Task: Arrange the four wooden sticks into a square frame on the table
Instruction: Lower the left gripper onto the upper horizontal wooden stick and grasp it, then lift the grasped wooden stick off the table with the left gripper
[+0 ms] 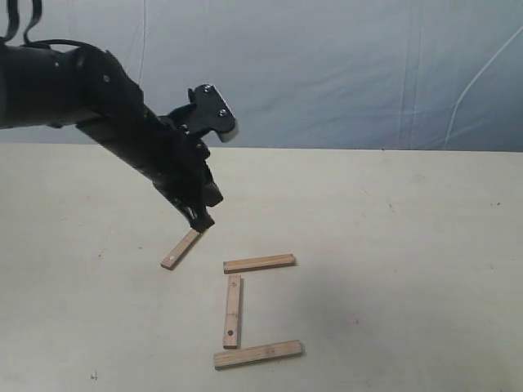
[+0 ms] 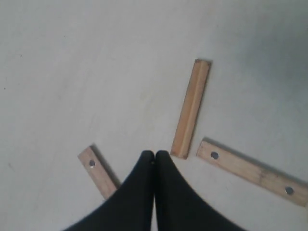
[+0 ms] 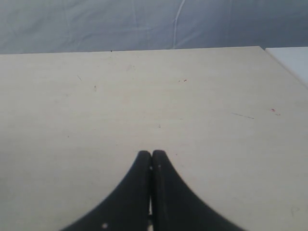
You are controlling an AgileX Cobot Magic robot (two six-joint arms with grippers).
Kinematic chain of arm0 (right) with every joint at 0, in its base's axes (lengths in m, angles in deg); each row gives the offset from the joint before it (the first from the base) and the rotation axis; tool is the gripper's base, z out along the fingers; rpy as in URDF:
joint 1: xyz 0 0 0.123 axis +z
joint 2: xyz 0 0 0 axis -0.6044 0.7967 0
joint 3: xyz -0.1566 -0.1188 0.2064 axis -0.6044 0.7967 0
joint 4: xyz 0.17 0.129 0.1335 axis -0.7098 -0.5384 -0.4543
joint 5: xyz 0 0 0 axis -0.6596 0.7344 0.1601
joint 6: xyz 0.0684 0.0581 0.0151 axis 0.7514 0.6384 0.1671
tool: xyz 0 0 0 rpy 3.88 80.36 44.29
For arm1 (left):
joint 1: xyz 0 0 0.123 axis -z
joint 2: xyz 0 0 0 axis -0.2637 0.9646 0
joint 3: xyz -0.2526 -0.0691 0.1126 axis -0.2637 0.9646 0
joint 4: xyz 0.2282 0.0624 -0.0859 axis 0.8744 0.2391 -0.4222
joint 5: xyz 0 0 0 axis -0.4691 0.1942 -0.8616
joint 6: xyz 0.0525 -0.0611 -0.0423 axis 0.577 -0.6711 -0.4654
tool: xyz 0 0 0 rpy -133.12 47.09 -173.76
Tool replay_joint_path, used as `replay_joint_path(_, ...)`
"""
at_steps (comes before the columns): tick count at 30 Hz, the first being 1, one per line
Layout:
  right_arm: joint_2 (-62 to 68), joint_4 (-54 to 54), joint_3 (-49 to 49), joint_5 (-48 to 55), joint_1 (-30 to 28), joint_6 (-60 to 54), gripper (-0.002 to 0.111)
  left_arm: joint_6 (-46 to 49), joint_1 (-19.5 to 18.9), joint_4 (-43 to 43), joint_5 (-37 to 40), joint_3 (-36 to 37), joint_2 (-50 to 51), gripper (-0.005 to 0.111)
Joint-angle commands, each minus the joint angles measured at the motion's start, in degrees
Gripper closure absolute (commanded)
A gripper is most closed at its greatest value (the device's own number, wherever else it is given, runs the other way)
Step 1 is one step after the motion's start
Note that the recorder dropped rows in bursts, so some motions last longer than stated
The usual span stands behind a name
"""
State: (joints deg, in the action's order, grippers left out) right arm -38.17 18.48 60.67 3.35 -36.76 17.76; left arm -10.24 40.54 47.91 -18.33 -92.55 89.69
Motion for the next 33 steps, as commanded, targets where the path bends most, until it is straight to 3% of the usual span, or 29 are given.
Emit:
replay_joint_path(1,-0.44,0.15,-0.04,-0.53,0.24,-0.14,0.109,2.06,1.79,-0.83,2.02,-5.13,5.43,0.107)
replay_joint_path(4,-0.44,0.15,-0.04,-0.53,0.24,-0.14,0.109,4.05,2.97,-1.02,0.65,-6.78,9.24,0.103)
replay_joint_path(7,-0.44,0.15,-0.04,-0.53,0.24,-0.14,0.109,4.42,3.78,-0.85,0.27,-7.16,12.58,0.091)
replay_joint_path(11,-0.44,0.15,-0.04,-0.53,0.24,-0.14,0.109,4.42,4.05,-0.85,-0.07,-7.16,14.15,0.06)
replay_joint_path(15,-0.44,0.15,-0.04,-0.53,0.24,-0.14,0.109,4.42,4.05,-0.85,-4.65,-7.16,14.33,0.042)
replay_joint_path(33,-0.44,0.15,-0.04,-0.53,0.24,-0.14,0.109,6.27,6.55,0.09,-7.68,-7.16,19.12,0.043)
